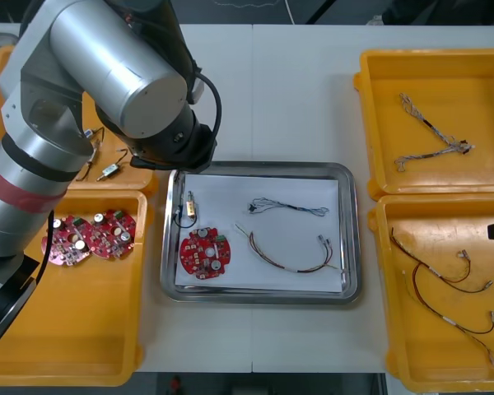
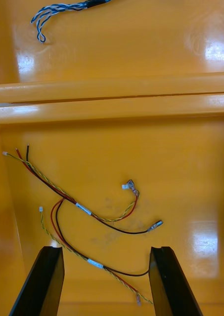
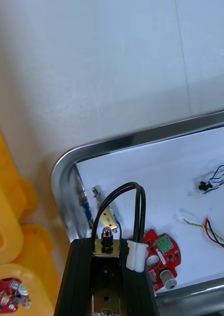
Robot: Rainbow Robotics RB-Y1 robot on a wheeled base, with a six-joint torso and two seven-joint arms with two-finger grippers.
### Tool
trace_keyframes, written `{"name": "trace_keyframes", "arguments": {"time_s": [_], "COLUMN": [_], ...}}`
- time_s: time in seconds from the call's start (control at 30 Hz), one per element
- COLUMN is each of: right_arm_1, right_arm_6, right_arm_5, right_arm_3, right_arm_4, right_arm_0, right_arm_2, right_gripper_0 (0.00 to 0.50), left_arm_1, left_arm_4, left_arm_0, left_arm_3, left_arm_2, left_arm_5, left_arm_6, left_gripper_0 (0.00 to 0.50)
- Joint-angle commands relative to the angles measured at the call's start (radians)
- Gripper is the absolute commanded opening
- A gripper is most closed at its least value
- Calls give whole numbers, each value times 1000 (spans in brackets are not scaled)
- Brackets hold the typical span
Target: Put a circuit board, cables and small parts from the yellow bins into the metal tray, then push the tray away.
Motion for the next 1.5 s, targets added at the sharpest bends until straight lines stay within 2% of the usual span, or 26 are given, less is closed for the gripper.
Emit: {"name": "trace_keyframes", "arguments": {"time_s": [0.03, 0.37, 0.67, 0.83, 0.9, 0.93, 1.0, 1.03, 1.07, 1.13, 1.3, 1.5], "right_arm_1": [-39, -38, -38, -38, -38, -38, -38, -38, -39, -39, -44, -51], "right_arm_6": [-41, -61, -69, -74, -75, -75, -77, -78, -78, -80, -84, -89], "right_arm_5": [3, 3, 3, 3, 3, 3, 3, 3, 3, 3, 3, 3], "right_arm_3": [-34, -34, -34, -34, -34, -34, -34, -34, -34, -34, -34, -34], "right_arm_4": [-9, -20, -21, -21, -21, -21, -21, -21, -21, -21, -20, -23], "right_arm_0": [24, 27, 29, 29, 30, 30, 29, 29, 30, 29, 30, 27], "right_arm_2": [-34, -34, -35, -34, -35, -37, -37, -37, -37, -38, -40, -38], "right_gripper_0": [500, 500, 500, 500, 500, 500, 500, 500, 500, 500, 500, 500], "left_arm_1": [-19, -23, -25, -25, -25, -25, -25, -25, -25, -25, -25, -25], "left_arm_4": [4, -2, -12, -19, -18, -18, -16, -16, -16, -16, -18, 5], "left_arm_0": [12, 15, 24, 27, 26, 27, 27, 29, 27, 27, 27, 27], "left_arm_3": [37, 163, 221, 223, 223, 223, 223, 223, 223, 223, 198, 105], "left_arm_2": [-71, -180, -246, -267, -267, -269, -270, -270, -270, -270, -253, -161], "left_arm_5": [-79, -245, -337, -351, -349, -349, -351, -351, -351, -351, -324, -191], "left_arm_6": [-16, -5, 5, 15, 16, 16, 18, 19, 19, 19, 19, 11], "left_gripper_0": [2, 3, 3, 7, 47, 114, 251, 419, 477, 500, 500, 500]}}
